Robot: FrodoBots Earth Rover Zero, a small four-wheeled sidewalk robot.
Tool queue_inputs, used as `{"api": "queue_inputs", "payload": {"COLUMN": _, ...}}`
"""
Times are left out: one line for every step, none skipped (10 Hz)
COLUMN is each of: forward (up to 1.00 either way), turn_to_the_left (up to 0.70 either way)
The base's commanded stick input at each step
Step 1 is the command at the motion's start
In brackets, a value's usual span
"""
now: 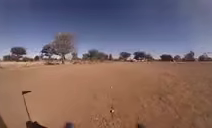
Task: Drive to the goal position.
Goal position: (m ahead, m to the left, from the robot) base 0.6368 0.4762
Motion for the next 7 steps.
{"api": "queue_inputs", "payload": {"forward": 0.50, "turn_to_the_left": 0.00}}
{"api": "queue_inputs", "payload": {"forward": 0.50, "turn_to_the_left": 0.00}}
{"api": "queue_inputs", "payload": {"forward": 0.50, "turn_to_the_left": 0.00}}
{"api": "queue_inputs", "payload": {"forward": 0.50, "turn_to_the_left": 0.00}}
{"api": "queue_inputs", "payload": {"forward": 0.50, "turn_to_the_left": 0.00}}
{"api": "queue_inputs", "payload": {"forward": 0.50, "turn_to_the_left": 0.00}}
{"api": "queue_inputs", "payload": {"forward": 0.50, "turn_to_the_left": 0.00}}
